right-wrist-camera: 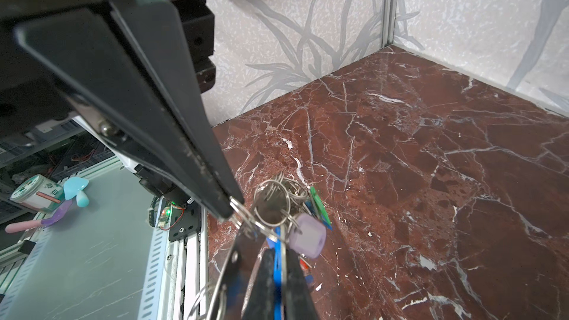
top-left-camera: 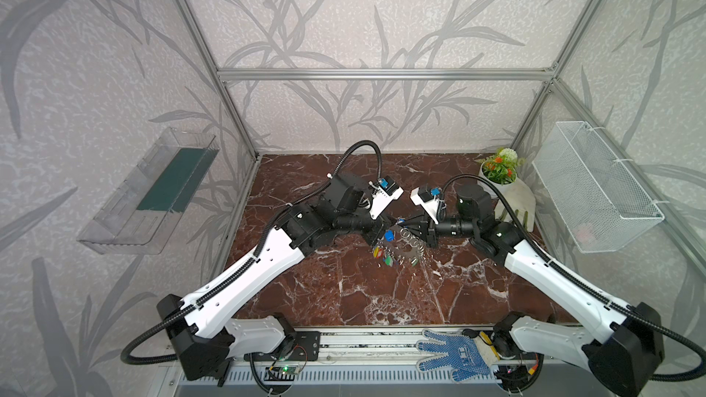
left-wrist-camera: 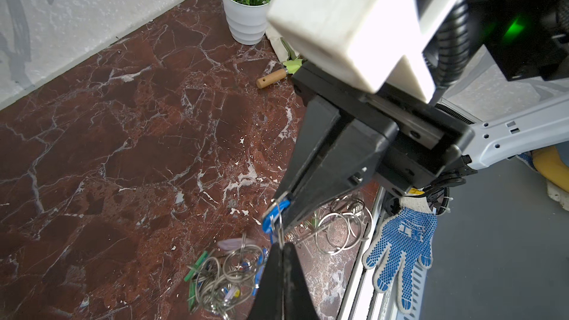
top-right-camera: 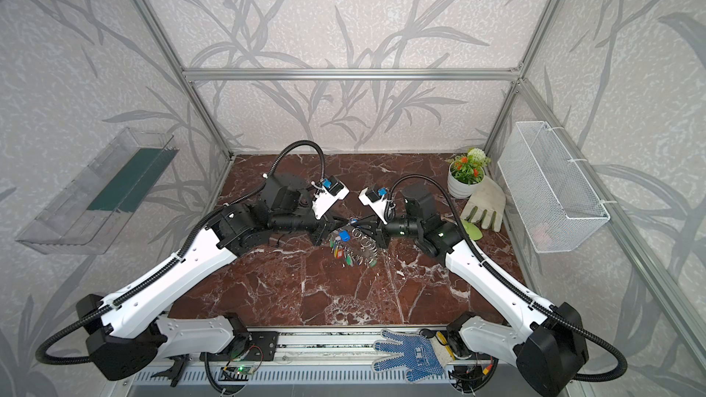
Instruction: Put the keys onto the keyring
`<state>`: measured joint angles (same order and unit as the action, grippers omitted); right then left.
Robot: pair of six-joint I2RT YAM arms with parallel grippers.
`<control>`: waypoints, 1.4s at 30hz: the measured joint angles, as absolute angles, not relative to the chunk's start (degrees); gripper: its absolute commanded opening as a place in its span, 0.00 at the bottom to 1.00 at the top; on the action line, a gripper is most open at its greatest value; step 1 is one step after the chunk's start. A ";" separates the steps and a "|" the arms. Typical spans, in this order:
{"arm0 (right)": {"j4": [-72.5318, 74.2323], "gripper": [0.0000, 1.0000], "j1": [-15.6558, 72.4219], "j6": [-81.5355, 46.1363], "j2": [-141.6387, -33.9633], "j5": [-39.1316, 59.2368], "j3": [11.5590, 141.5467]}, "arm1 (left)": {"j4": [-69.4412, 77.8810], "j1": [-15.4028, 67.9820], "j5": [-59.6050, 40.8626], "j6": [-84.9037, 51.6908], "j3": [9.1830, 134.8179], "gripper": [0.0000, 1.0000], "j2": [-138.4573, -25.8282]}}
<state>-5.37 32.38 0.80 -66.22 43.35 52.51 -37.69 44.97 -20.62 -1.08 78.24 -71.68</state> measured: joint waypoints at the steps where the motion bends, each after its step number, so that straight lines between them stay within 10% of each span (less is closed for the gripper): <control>1: -5.30 0.00 32.45 0.78 -66.17 43.29 52.36 | -37.69 44.97 -20.49 -1.21 78.24 0.00 -71.64; 18: -2.76 0.05 34.30 0.25 -66.15 42.46 50.11 | -26.65 45.04 -17.45 -5.87 69.60 0.00 -66.15; 42: -0.49 0.52 24.16 -11.55 -59.20 33.26 46.76 | 12.58 44.99 -15.38 -11.90 39.38 0.00 -54.63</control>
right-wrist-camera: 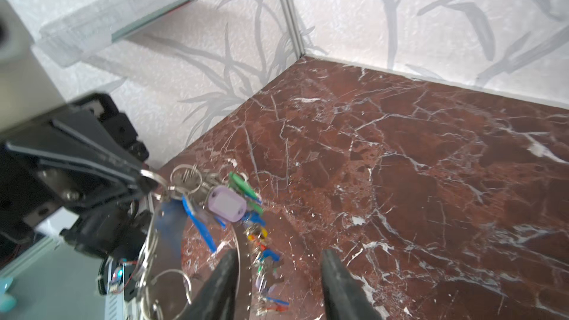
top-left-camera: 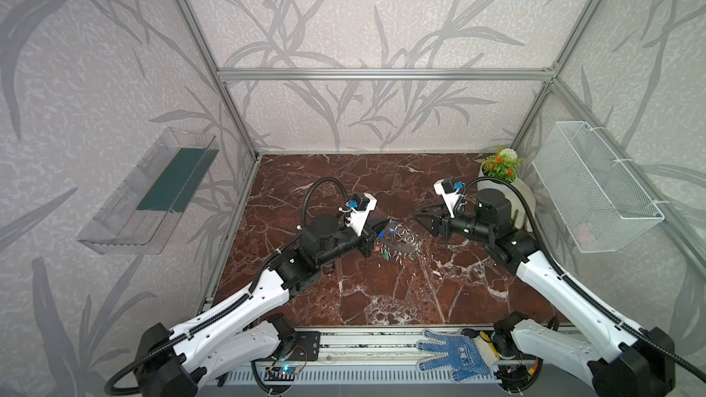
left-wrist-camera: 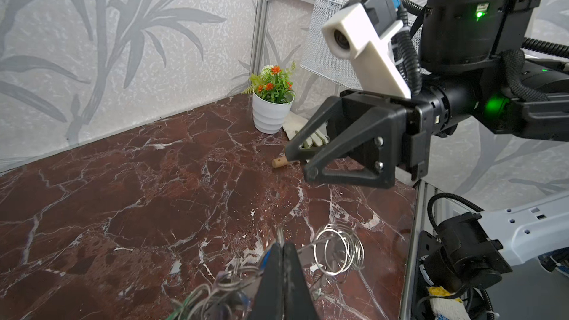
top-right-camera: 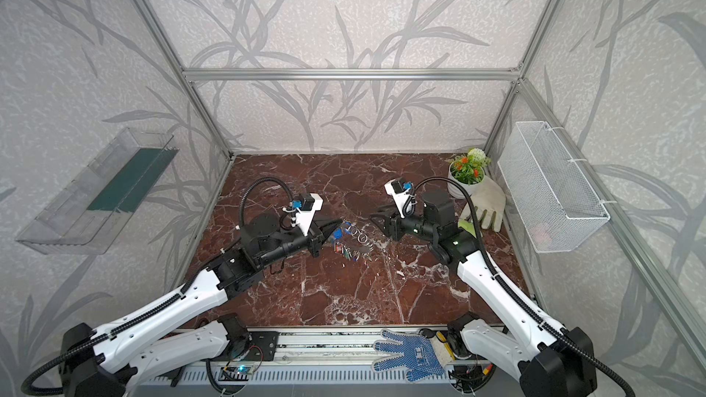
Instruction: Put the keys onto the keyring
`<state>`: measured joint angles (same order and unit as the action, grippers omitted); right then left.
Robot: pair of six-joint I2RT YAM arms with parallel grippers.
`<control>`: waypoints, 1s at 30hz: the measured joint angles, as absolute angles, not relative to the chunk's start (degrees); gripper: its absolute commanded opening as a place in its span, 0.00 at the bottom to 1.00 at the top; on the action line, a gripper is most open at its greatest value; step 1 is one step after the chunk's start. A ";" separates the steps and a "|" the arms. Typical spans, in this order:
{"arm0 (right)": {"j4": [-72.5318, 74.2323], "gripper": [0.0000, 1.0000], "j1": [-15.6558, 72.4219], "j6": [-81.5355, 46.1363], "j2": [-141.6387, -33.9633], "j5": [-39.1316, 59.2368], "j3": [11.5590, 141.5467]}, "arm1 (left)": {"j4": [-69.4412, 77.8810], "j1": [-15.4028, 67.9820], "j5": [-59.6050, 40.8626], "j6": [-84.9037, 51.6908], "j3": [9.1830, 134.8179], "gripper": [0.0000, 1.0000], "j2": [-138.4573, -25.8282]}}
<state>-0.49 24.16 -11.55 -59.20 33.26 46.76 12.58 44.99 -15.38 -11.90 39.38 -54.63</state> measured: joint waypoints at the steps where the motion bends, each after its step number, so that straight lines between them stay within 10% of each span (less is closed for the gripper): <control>1: 0.69 0.52 23.57 -12.47 -59.05 33.52 46.87 | 14.66 44.99 -15.53 -12.01 38.00 0.00 -54.41; 30: 25.98 0.41 26.89 -21.15 -71.33 58.61 49.28 | 54.81 44.99 -17.67 -16.93 25.08 0.00 -61.60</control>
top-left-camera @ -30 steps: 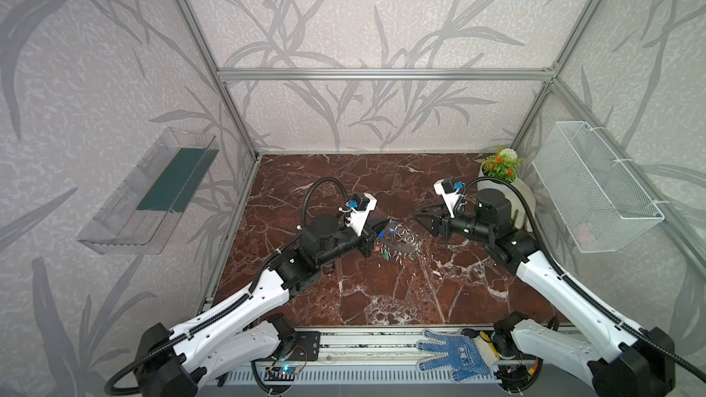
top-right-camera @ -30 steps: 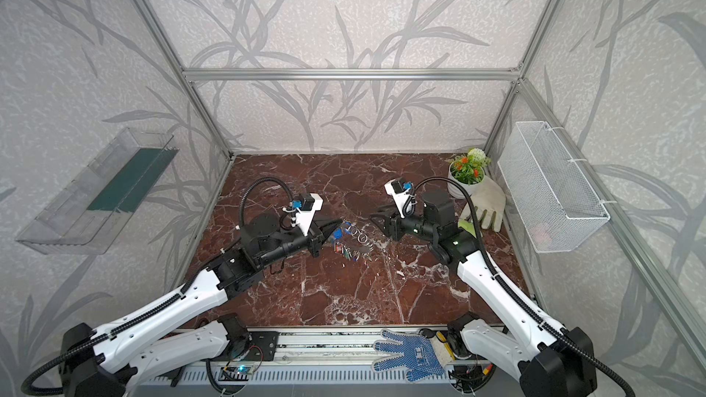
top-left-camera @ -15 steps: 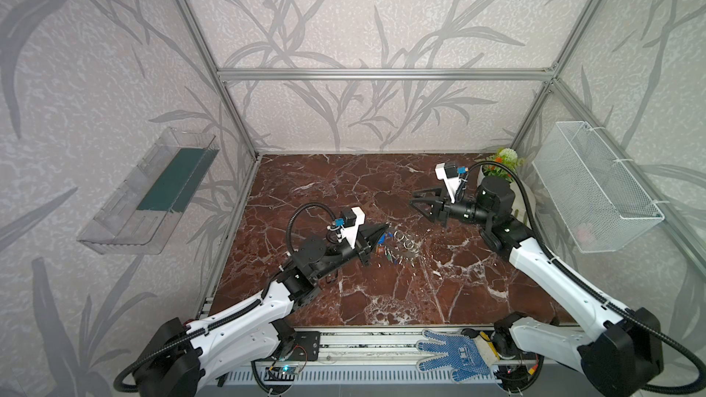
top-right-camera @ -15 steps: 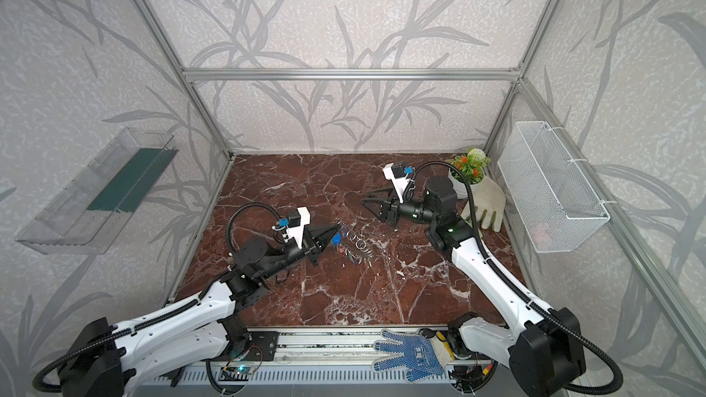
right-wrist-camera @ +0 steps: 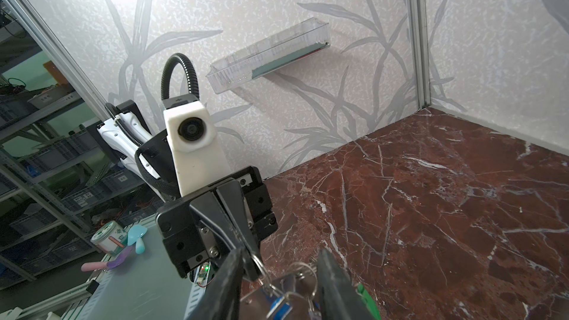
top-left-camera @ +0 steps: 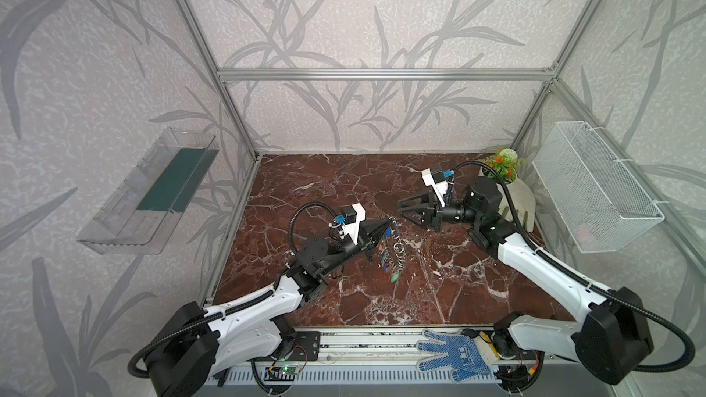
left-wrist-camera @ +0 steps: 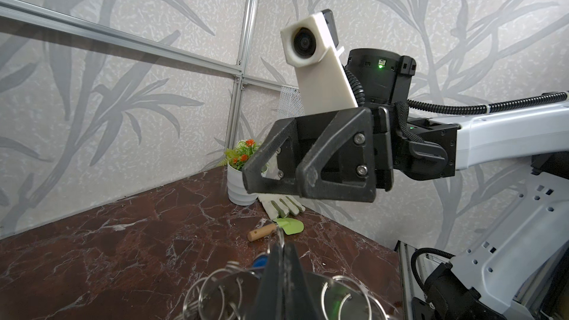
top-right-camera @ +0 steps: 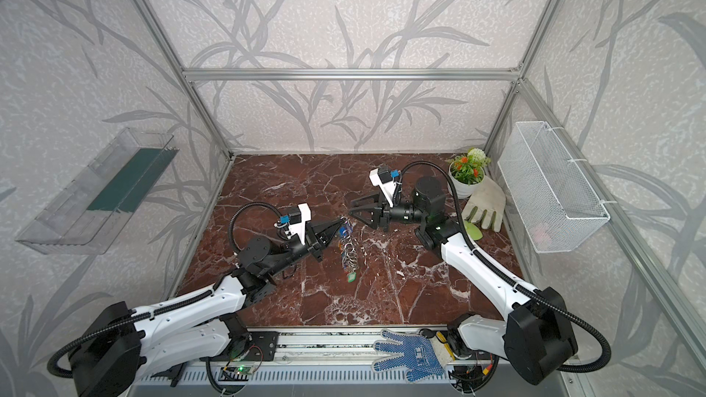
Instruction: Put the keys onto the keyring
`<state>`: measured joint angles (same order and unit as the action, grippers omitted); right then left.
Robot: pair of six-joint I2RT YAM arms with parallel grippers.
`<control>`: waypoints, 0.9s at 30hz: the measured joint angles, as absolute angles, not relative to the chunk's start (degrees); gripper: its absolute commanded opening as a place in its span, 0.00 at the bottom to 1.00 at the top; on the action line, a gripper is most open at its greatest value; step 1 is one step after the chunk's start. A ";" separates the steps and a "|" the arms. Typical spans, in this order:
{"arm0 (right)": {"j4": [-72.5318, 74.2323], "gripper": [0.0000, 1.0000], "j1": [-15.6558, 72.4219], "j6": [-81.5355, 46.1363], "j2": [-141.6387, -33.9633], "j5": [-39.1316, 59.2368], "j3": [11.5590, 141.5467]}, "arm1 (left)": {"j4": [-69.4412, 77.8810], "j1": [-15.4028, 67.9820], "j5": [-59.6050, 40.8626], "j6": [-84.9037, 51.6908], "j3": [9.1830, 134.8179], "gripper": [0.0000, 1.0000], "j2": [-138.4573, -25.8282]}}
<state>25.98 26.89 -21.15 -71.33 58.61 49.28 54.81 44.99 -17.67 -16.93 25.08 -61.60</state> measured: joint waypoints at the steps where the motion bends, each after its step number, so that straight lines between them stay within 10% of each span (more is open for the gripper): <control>1: 26.37 0.41 26.92 -21.41 -71.33 59.00 48.97 | 55.33 44.99 -17.78 -17.21 25.15 0.00 -62.04; 27: 29.06 0.00 27.42 -21.30 -71.33 61.60 47.16 | 62.39 44.91 -18.94 -21.98 27.18 0.00 -66.02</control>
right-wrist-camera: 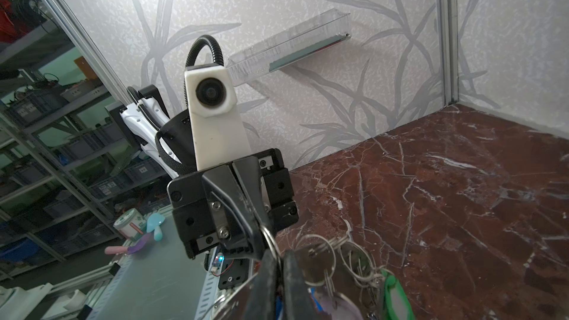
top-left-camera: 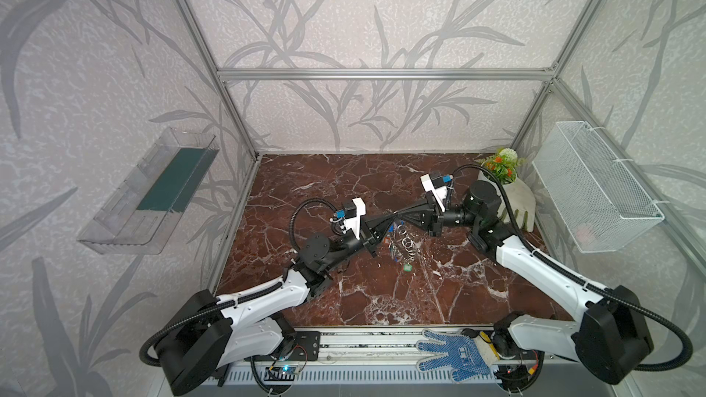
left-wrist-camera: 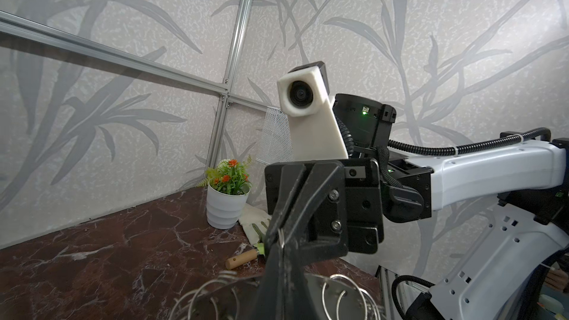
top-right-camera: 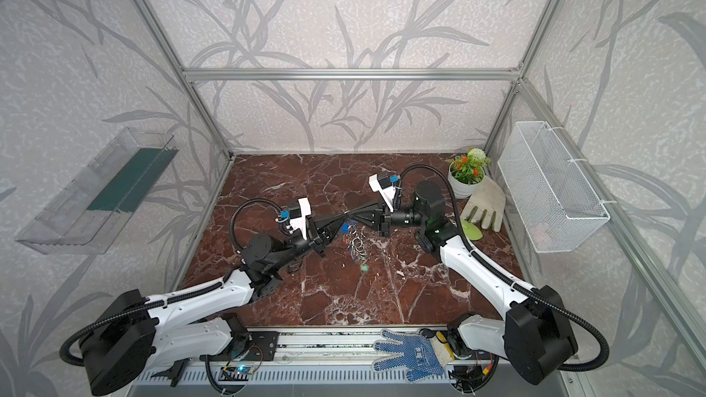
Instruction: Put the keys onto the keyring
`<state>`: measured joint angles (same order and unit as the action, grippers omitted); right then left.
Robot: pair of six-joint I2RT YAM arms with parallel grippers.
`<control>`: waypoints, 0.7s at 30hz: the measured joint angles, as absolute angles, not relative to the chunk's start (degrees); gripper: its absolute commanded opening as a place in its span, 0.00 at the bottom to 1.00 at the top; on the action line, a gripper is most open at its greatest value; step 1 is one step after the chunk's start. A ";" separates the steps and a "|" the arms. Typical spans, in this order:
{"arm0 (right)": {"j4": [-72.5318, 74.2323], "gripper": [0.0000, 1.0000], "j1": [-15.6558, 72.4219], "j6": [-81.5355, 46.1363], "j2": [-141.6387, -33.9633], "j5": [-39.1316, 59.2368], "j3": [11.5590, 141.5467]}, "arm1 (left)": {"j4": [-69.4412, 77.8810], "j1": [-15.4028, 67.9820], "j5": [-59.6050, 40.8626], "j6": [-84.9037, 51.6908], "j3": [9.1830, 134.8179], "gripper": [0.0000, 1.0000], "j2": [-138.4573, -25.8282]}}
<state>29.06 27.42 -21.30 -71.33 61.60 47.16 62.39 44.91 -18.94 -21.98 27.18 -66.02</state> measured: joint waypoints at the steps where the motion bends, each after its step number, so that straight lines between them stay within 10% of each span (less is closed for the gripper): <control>1: 29.19 0.00 27.44 -21.32 -71.33 61.58 47.09 | 62.39 44.88 -18.90 -22.24 27.16 0.00 -66.02; 8: 29.02 0.00 27.44 -21.28 -71.29 61.21 46.41 | 59.55 44.31 -18.72 -23.81 27.18 0.00 -65.10; 17: 18.76 0.00 27.81 -14.39 -69.01 55.09 46.41 | 33.80 41.08 -17.61 -22.92 34.11 0.44 -52.42; 21: 14.04 0.00 27.81 -10.46 -69.14 53.21 46.50 | 15.07 38.83 -18.04 -19.31 41.74 0.48 -47.20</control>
